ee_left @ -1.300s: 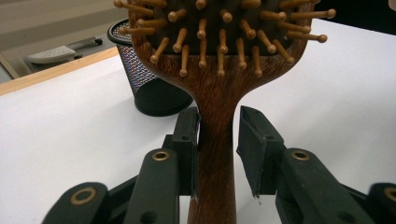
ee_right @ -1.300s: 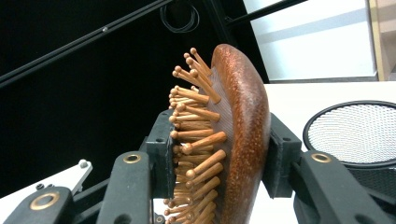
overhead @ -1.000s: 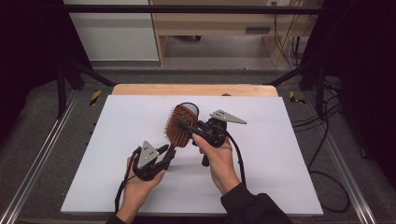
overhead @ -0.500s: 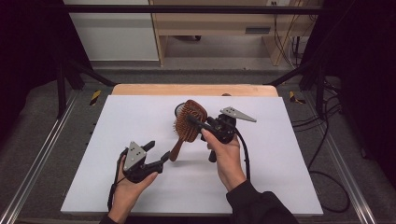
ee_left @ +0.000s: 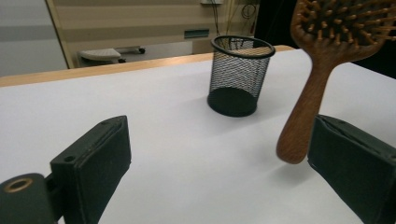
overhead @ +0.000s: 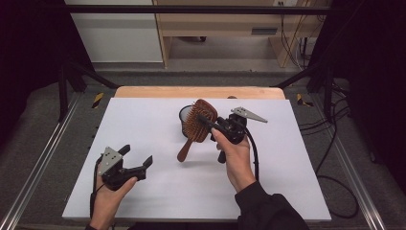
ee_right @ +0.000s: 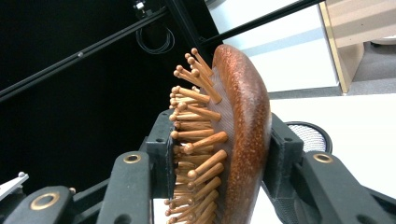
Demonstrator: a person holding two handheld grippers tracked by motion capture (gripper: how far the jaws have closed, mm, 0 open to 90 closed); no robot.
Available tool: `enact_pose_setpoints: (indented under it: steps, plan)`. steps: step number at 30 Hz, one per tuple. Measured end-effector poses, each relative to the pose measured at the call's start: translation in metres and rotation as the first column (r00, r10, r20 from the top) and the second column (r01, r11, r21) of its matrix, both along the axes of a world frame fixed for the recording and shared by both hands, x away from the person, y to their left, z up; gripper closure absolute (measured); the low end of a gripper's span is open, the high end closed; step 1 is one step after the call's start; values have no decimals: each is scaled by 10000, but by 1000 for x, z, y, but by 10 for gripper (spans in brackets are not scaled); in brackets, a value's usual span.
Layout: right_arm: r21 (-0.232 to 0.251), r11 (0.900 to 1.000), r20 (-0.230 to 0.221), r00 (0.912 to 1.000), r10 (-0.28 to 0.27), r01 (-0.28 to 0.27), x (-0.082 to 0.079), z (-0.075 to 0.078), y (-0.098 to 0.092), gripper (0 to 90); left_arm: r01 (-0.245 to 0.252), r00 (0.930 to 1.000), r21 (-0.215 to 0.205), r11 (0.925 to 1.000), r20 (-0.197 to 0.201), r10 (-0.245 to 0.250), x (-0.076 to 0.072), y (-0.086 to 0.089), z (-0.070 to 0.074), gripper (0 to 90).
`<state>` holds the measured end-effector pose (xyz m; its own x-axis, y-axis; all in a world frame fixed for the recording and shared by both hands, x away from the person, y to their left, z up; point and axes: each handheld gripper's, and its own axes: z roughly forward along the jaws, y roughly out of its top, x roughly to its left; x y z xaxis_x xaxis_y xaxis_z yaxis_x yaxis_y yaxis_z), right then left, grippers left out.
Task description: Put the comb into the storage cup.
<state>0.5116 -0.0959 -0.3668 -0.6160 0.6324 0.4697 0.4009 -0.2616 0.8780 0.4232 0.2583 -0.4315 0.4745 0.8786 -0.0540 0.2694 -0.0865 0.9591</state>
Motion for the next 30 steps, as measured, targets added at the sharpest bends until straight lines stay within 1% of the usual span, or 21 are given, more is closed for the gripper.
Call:
enact_pose_setpoints:
  steps: [1, 2, 3, 5, 8, 9, 12, 13, 14, 15, 18, 21, 24, 27, 29, 30]
  plan:
    - [-4, 10000, -9, 10000, -21, 21, 1, 2, 0, 540, -187, 9998, -92, 9998, 41, 188, 1, 7, -1, 60]
    - [16, 10000, -14, 10000, -26, 26, 1, 3, -1, 540, -279, 9996, -74, 9996, 87, 280, 1, 10, -1, 55]
    - [11, 10000, 37, 10000, -52, 52, 2, 4, -1, 540, -279, 9996, -74, 9996, 87, 280, 1, 10, -1, 55]
    - [20, 10000, 72, 9999, -82, 82, 3, 8, -2, 539, -422, 9989, -119, 9990, 199, 424, 4, 17, -3, 52]
    - [30, 9999, 126, 9998, -135, 135, 4, 12, -3, 539, -511, 9985, -161, 9986, 196, 514, 5, 21, -4, 51]
    - [-17, 9998, 181, 9996, -196, 196, 6, 15, -4, 539, -641, 9977, -263, 9976, 193, 646, 5, 23, -6, 51]
    - [-37, 9997, 201, 9995, -234, 235, 7, 19, -5, 539, -707, 9972, -258, 9972, 210, 712, 5, 25, -6, 51]
    - [-90, 9997, 311, 9992, -236, 239, 8, 24, -6, 540, -728, 9970, -251, 9970, 236, 734, 5, 26, -7, 51]
    - [-90, 9997, 311, 9992, -236, 239, 8, 24, -6, 540, -735, 9970, -273, 9969, 219, 741, 6, 26, -7, 51]
    - [-101, 9996, 345, 9991, -261, 265, 10, 28, -6, 540, -787, 9966, -253, 9966, 225, 793, 6, 28, -7, 51]
    - [-173, 9994, 408, 9987, -304, 311, 13, 34, -5, 540, -910, 9956, -389, 9951, 193, 918, 6, 31, -8, 51]
    - [-141, 9994, 412, 9987, -302, 308, 14, 38, -4, 540, -985, 9948, -388, 9944, 241, 994, 7, 33, -7, 51]
    - [-13, 9995, 493, 9983, -305, 306, 18, 46, -5, 540, -1005, 9947, -403, 9941, 183, 1013, 9, 34, -9, 51]
    - [29, 9993, 463, 9983, -365, 364, 23, 51, -6, 539, -1011, 9947, -376, 9942, 169, 1018, 10, 35, -9, 51]
    - [111, 9991, 457, 9981, -423, 418, 27, 54, -6, 539, -972, 9947, -370, 9946, 298, 983, 8, 35, -8, 51]
    - [111, 9991, 457, 9981, -423, 418, 27, 54, -6, 539, -972, 9947, -370, 9946, 298, 983, 8, 35, -8, 51]
